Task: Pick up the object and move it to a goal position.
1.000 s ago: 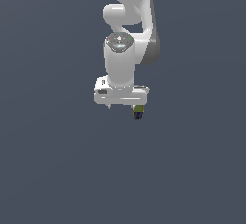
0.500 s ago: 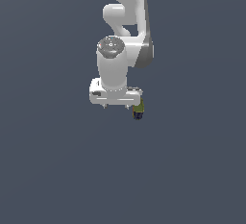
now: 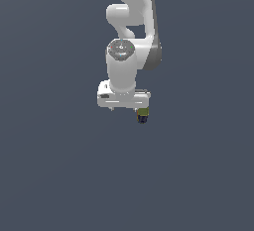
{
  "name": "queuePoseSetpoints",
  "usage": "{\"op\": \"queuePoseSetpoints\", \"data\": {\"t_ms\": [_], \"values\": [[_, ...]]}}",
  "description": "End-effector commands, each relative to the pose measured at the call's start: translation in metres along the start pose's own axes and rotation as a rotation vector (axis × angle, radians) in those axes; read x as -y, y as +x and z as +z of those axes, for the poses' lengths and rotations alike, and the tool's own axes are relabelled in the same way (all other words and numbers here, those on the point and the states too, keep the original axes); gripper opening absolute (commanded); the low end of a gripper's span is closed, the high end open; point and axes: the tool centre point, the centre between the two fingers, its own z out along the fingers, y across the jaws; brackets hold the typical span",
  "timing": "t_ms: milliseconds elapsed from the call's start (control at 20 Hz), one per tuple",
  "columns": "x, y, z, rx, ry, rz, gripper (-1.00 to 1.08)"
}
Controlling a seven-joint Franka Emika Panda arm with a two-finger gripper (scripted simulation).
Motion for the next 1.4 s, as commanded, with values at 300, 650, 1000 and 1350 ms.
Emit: {"op": "queuePoseSetpoints", "data": {"t_ms": [300,650,1000,1350], "values": [[0.049,-0.028,0.024,-0.028,-0.002,-0.028,1.00],[0.083,-0.054,0.041,-0.049,0.000,-0.050,1.00],[0.094,-0.064,0.047,-0.056,0.002,-0.057,1.00],[0.093,-0.063,0.058,-0.054,0.002,-0.057,1.00]]}}
